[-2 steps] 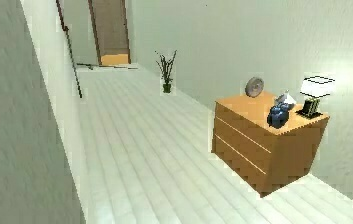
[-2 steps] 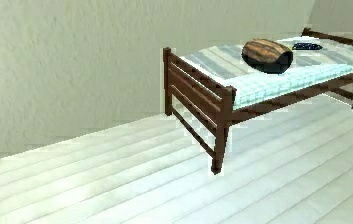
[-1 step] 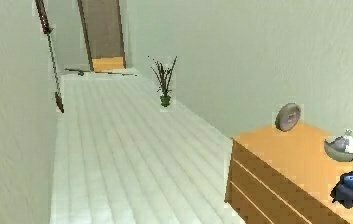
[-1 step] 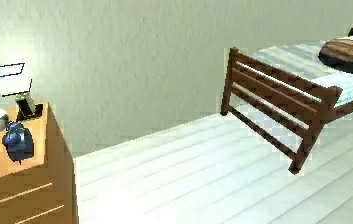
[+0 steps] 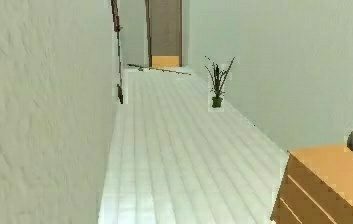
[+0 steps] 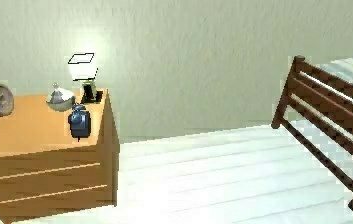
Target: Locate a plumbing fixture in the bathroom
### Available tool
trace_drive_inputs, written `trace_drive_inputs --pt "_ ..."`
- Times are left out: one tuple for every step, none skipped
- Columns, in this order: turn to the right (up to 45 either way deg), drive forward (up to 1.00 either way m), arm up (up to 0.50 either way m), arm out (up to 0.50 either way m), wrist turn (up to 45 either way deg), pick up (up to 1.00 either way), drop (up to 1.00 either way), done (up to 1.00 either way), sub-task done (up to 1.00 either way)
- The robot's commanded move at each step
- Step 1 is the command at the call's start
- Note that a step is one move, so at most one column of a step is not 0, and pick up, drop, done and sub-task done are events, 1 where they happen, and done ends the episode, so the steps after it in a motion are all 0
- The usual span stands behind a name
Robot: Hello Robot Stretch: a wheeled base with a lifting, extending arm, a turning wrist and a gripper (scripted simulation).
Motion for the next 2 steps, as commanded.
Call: trace_drive_inputs --pt "0.0 1.0 0.0 0.0 0.0 0.0 0.0 0.0 0.0" --pt "0.0 1.0 0.0 0.0 0.0 0.0 0.0 0.0 0.0"
